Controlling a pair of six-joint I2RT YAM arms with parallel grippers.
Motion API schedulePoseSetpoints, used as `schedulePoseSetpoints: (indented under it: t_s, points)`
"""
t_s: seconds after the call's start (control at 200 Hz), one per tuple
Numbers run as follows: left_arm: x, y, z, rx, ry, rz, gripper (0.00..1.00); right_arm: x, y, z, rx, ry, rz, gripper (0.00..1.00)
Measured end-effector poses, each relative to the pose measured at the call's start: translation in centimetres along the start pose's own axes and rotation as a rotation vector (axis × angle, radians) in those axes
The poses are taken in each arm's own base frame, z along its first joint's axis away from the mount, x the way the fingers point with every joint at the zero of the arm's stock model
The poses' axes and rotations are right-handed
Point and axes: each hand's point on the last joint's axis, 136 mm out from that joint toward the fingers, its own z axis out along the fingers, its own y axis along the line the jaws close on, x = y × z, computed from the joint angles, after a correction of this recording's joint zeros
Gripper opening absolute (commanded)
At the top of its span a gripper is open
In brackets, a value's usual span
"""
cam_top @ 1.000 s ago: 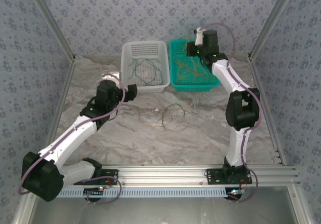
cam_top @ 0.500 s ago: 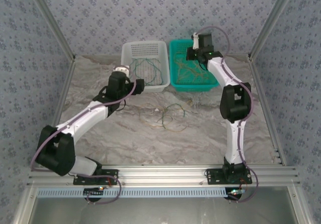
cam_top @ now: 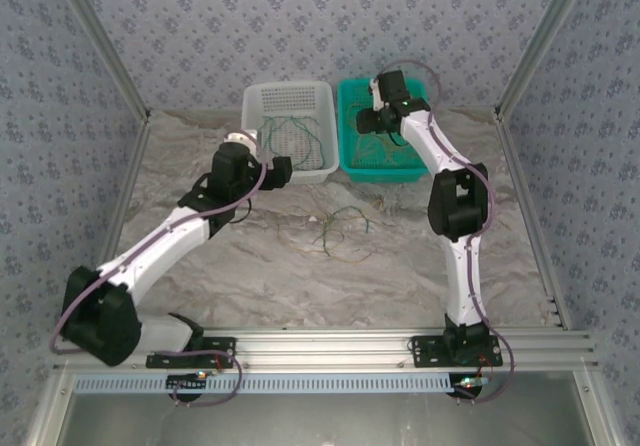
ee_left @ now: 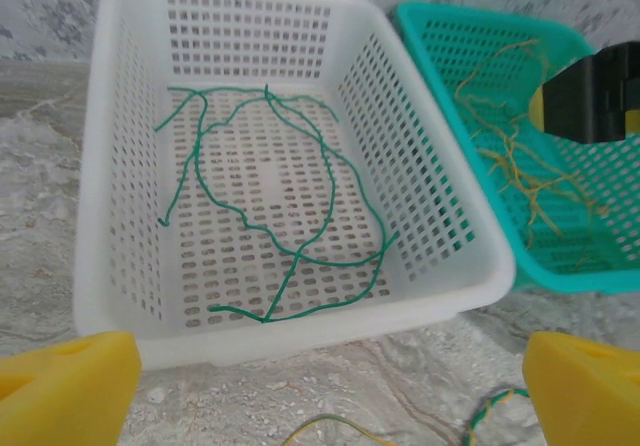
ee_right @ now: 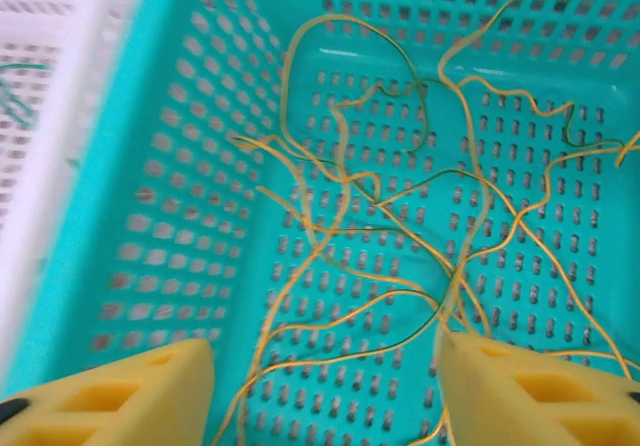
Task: Untangle the cables
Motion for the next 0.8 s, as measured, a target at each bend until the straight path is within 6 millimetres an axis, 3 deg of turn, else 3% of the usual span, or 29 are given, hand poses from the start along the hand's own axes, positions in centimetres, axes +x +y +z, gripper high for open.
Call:
schedulePoseSetpoints:
  t_s: [0.175, 0.24, 0.305, 0.4, 0.495, 0.69, 0.8]
  points:
    - [-0.9, -0.5, -3.9, 0.012, -0.023, -0.036, 0.96, -3.9, 2.2, -7.0, -0.029, -0.126, -0.004, 0.74]
    - [0.1, -1.1, -4.4, 0.025, -0.008, -0.028, 0.95, -4.6, 2.8, -10.1, -0.043, -0.181, 0.01, 0.74]
    - [2.5, -1.5, -4.4, 0.039, 0.042, -0.013, 0.94, -3.9, 3.2, -12.9, -0.074, -0.233, 0.026, 0.74]
    - [6.7, -1.8, -3.7, 0.057, 0.143, 0.01, 0.89, -0.4, 3.8, -15.9, -0.143, -0.294, 0.055, 0.73]
    - [10.5, -1.7, -2.7, 0.071, 0.247, 0.026, 0.84, 4.3, 3.9, -16.9, -0.184, -0.316, 0.085, 0.71]
    - [15.2, -2.5, 0.2, 0.113, 0.405, 0.076, 0.71, 14.4, 2.8, -14.8, -0.179, -0.22, 0.144, 0.68]
    - [16.6, -4.4, 2.1, 0.173, 0.455, 0.109, 0.69, 18.4, 2.2, -13.5, -0.176, -0.161, 0.191, 0.65]
